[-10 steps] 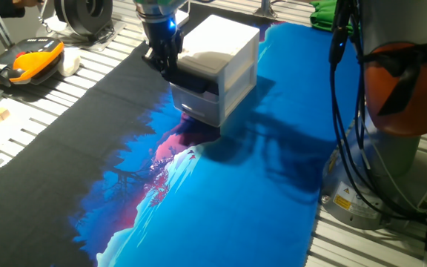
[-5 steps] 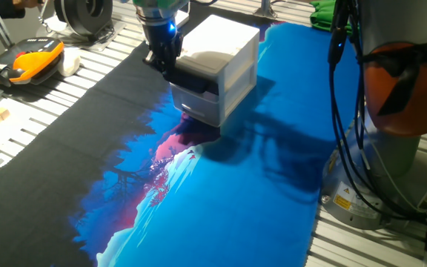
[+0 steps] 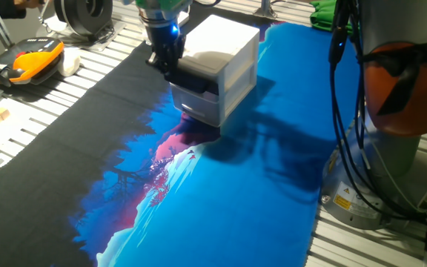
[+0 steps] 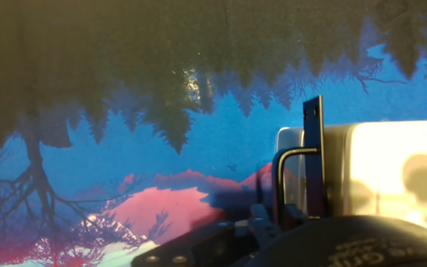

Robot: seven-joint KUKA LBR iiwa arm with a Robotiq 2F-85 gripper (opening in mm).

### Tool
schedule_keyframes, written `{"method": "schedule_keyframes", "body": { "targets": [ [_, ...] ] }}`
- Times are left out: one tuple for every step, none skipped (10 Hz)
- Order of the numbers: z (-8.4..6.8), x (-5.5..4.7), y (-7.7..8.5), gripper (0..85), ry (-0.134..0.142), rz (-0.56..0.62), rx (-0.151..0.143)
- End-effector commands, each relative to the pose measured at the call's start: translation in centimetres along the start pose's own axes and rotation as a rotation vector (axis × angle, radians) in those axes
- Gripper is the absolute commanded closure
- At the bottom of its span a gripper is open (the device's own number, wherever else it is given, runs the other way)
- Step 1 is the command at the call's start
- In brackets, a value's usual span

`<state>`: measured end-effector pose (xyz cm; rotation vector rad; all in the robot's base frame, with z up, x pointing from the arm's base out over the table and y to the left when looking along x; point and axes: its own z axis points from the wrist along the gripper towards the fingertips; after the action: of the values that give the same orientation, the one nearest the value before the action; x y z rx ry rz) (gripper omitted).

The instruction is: Grasp the handle and open the drawer

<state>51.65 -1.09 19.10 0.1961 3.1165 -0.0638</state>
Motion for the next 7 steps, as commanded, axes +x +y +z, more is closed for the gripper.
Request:
{"method": "schedule_keyframes", "body": {
  "targets": [
    [0.04, 0.07, -0.01, 51.0, 0.000, 0.000, 0.000],
    [0.13, 0.14, -0.02, 51.0, 0.000, -0.002, 0.000],
    [0.20, 0.22, -0.01, 68.0, 0.000, -0.002, -0.002],
    [0.26, 0.30, 0.03, 68.0, 0.000, -0.002, -0.002],
    [0.32, 0.35, 0.07, 68.0, 0.000, -0.002, 0.000],
    [0.34, 0.37, 0.06, 68.0, 0.001, 0.000, 0.002],
    [0.35, 0.38, 0.05, 68.0, 0.001, 0.001, 0.002]
  ]
}}
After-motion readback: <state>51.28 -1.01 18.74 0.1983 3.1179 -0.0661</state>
